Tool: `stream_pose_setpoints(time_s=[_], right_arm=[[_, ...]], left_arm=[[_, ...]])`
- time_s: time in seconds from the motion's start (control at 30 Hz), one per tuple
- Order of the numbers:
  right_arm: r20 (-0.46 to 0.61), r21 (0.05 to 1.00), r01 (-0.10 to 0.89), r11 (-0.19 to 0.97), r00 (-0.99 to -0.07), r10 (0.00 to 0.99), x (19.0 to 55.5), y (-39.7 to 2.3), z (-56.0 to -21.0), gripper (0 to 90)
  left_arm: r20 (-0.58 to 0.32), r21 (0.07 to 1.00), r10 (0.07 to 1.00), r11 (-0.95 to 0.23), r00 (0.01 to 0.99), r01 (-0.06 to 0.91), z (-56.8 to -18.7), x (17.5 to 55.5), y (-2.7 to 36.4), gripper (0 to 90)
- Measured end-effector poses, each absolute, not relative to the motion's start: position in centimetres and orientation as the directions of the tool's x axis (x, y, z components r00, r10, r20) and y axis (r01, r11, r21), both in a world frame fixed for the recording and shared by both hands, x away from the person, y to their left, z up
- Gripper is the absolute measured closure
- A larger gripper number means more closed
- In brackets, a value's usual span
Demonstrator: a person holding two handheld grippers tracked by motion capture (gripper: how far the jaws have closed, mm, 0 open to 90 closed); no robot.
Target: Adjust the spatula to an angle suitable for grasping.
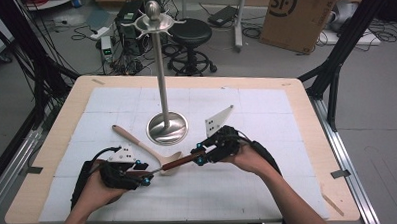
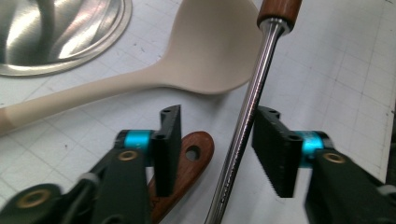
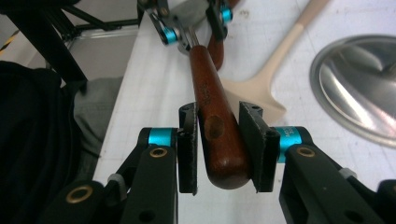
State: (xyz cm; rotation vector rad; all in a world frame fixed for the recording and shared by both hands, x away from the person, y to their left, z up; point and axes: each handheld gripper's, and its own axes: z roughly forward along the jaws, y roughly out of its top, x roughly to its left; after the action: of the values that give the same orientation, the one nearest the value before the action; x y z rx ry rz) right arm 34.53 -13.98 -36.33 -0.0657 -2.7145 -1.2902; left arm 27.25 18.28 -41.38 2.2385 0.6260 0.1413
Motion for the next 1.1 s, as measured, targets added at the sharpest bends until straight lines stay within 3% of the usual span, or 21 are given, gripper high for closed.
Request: stream_pose_setpoints(time_s=[0.2,0.73,1.1], right_arm=[[0.134,0.783,0.098,0.614,-0.991,-0.013,34.5,-13.6,-35.1,69.0],[0.196,0.804,0.252,0.539,-0.967,0.16,35.1,-14.5,-35.7,54.2],[0.229,0.842,0.298,0.449,-0.952,0.204,34.6,-13.9,-35.5,54.8]], left_arm=[[-0.094,0.737,0.453,-0.567,0.886,0.369,-41.0,27.1,17.9,77.3],[-0.092,0.75,0.425,-0.565,0.9,0.344,-40.3,27.1,17.1,83.5],[-0.121,0.782,0.445,-0.508,0.887,0.362,-39.2,27.6,16.5,83.6]])
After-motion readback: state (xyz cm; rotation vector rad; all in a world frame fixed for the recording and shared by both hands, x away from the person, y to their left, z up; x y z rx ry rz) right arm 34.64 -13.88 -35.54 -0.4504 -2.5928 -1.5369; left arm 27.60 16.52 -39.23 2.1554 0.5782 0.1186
